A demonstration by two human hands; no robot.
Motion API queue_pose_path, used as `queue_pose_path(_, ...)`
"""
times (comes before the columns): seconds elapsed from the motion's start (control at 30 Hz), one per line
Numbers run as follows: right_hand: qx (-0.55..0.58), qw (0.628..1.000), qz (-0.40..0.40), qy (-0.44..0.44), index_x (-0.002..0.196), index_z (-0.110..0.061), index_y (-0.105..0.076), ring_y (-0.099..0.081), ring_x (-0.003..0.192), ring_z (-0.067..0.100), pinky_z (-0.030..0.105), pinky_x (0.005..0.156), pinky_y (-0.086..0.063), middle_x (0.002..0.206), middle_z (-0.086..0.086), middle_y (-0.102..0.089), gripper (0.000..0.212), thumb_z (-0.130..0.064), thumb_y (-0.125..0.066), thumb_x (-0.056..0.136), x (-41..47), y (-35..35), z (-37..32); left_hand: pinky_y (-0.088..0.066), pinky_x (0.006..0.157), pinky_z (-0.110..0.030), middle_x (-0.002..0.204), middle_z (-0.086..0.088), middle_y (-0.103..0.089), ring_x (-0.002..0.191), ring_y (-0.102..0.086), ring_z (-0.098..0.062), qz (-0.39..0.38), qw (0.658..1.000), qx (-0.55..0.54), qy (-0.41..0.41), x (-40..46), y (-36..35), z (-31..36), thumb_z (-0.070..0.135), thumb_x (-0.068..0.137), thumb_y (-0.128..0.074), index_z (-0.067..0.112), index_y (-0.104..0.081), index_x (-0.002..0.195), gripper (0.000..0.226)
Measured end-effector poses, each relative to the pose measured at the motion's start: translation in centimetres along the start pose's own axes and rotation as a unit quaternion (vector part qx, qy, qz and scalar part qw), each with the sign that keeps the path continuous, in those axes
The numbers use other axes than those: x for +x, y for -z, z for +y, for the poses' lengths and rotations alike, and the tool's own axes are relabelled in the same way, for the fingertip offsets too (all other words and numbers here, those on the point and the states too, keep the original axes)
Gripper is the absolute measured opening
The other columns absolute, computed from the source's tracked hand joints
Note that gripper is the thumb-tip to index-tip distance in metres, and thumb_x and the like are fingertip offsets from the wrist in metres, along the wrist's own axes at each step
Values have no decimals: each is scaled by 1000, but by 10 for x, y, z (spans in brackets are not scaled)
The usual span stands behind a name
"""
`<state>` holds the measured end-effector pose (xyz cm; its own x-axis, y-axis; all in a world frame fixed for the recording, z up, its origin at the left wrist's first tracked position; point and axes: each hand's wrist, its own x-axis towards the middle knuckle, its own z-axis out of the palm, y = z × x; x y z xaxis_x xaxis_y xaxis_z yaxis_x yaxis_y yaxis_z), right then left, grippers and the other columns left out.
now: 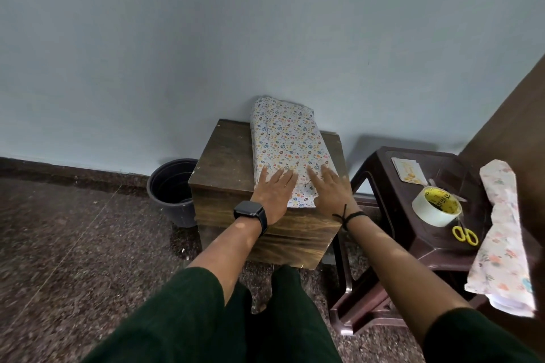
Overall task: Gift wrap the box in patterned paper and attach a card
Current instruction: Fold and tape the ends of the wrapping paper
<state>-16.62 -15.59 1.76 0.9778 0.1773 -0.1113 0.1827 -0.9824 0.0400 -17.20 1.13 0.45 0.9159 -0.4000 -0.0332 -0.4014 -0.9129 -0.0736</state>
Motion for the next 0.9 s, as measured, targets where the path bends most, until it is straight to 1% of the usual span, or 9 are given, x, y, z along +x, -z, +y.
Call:
queue_pose_path(0.13, -7, 999, 27, -27, 152, -17, -4, -14, 143, 31, 53, 113, -16, 157, 17, -9, 70, -19, -41, 92, -9, 2, -20, 9, 114, -53, 160, 1, -4, 147, -3, -21, -9, 1000, -22, 6, -2, 13, 0, 28, 104, -21, 17, -6, 152, 51)
queue_pose_path(0.3, -34, 995, 79, -46, 141, -6, -27, -37, 125, 32, 46, 101, -34, 140, 16, -38, 53, -18, -39, 91, -23, 2, -45, 1, 117, -53, 157, 0, -22, 146, -14, -21, 18, 998, -51, 19, -15, 17, -11, 39, 103, -21, 14, -20, 149, 52)
queue_pose_path(0.4, -25, 995, 94, -12, 127, -8, -41, -42, 117, 31, 42, 95, -35, 126, 13, -49, 39, -18, -39, 90, -32, 3, -62, -7, 117, -50, 146, -1, -40, 138, -31, -19, 62, 994, -77, 36, -20, 15, -22, 44, 100, -29, 15, -34, 140, 49)
queue_pose_path(0.47, 15, 994, 92, 50, 123, -9, -46, -44, 113, 30, 39, 94, -36, 121, 11, -53, 37, -17, -43, 87, -34, 6, -68, -12, 116, -51, 138, -1, -47, 132, -38, -19, 78, 993, -72, 56, -23, 12, -32, 49, 98, -31, 15, -40, 133, 49)
queue_pose_path(0.57, 89, 987, 52, 126, 137, -14, -41, -38, 126, 26, 39, 106, -32, 136, 7, -48, 56, -7, -48, 82, -24, 20, -56, -10, 114, -56, 142, -1, -43, 137, -32, -21, 65, 991, -72, 87, -25, 6, -51, 60, 94, -29, 17, -35, 135, 60)
queue_pose_path(0.63, 69, 989, 14, 128, 147, -22, -28, -18, 142, 25, 44, 117, -16, 154, 4, -25, 72, -4, -51, 81, -8, 27, -36, -2, 113, -60, 153, -1, -29, 144, -19, -22, 33, 990, -92, 100, -24, 6, -61, 68, 90, -26, 20, -26, 143, 72)
queue_pose_path(0.7, 41, 993, -31, 109, 150, -30, -16, -6, 146, 25, 48, 118, -7, 159, 4, -9, 76, -12, -54, 87, 8, 25, -15, 6, 111, -63, 158, 1, -15, 146, -10, -21, -6, 992, -86, 97, -20, 10, -65, 79, 82, -22, 23, -21, 147, 85)
queue_pose_path(0.8, 1, 993, -25, 117, 150, -38, -9, -14, 145, 26, 48, 118, -15, 158, 6, -13, 69, -37, -50, 94, 22, 14, 2, 13, 108, -63, 160, 1, -6, 147, -4, -21, -46, 991, -83, 93, -12, 13, -69, 89, 72, -21, 28, -17, 149, 98)
queue_pose_path(0.9, -62, 989, -10, 131, 150, -36, -9, -24, 141, 26, 46, 112, -27, 157, 4, -20, 65, -45, -44, 96, 24, 13, 1, 13, 109, -63, 160, 1, -3, 147, 0, -19, -50, 991, -85, 86, -6, 8, -76, 82, 79, -26, 29, -15, 149, 89)
